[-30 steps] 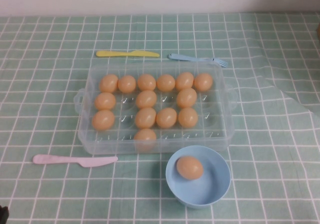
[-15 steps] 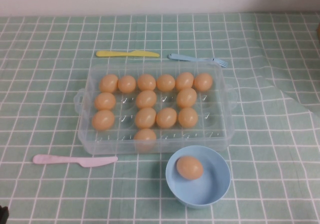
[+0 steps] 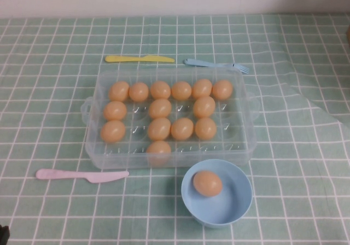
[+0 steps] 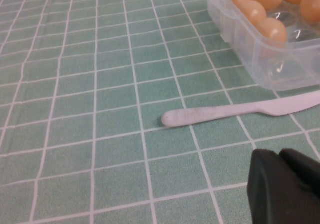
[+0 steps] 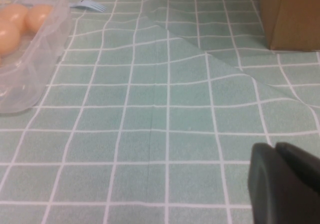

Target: Take an egg out of the egg box

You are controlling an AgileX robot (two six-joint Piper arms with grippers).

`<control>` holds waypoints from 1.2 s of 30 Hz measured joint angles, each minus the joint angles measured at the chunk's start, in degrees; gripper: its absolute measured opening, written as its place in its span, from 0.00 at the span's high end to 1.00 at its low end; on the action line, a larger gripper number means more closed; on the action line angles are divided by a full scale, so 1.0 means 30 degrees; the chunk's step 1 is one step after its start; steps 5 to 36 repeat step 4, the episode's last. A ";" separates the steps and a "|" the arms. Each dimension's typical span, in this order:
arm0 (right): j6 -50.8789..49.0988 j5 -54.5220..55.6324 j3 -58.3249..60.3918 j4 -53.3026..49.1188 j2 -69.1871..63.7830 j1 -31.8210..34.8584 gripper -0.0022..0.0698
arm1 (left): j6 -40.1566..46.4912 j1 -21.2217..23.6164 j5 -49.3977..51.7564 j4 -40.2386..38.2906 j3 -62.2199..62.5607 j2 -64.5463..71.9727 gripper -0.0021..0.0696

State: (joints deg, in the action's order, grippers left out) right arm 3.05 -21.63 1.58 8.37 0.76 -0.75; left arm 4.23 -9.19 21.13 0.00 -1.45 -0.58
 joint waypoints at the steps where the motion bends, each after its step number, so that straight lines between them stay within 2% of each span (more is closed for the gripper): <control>1: 0.0000 0.0000 0.0000 0.0000 0.0000 0.0000 0.99 | 0.0000 0.0000 0.0000 0.0000 0.0000 0.0000 0.98; 36: 0.0000 0.0000 0.0000 0.0000 0.0000 0.0000 0.99 | 0.0000 0.0000 0.0000 0.0000 0.0000 0.0000 0.98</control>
